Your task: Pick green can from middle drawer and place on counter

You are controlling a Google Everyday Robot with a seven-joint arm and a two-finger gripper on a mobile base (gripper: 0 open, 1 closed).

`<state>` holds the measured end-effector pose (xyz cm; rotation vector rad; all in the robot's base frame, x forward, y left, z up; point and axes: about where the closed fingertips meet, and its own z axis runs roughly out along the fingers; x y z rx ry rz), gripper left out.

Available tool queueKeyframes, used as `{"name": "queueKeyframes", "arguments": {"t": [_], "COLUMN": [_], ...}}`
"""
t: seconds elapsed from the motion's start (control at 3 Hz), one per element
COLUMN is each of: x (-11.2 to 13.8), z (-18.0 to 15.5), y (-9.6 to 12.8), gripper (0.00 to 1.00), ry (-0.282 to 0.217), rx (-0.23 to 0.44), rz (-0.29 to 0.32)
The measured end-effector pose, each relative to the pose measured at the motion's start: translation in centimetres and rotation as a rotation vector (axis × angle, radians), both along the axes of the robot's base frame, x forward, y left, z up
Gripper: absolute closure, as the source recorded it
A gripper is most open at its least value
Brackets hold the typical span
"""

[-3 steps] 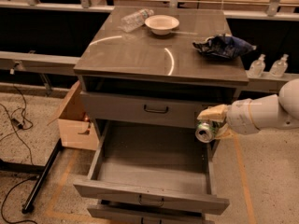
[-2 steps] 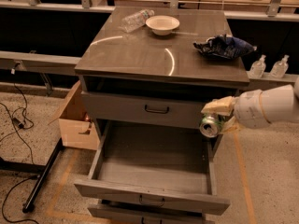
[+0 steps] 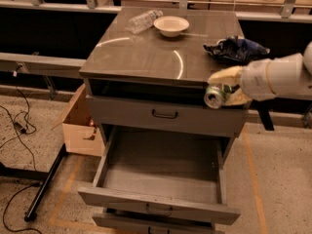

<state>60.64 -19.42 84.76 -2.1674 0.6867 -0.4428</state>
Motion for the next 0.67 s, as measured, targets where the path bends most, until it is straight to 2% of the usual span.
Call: {"name": "queueKeyframes", "arguments": {"t": [0.33,0.67], "x": [4.9,9.4], "z": [3.9,6.5], "y": [1.0,2.5], "gripper": [1.00,1.00], "ry": [-0.060,-0.076], "rx": [-0.035,-0.073], "rz": [0.005,0.032]}}
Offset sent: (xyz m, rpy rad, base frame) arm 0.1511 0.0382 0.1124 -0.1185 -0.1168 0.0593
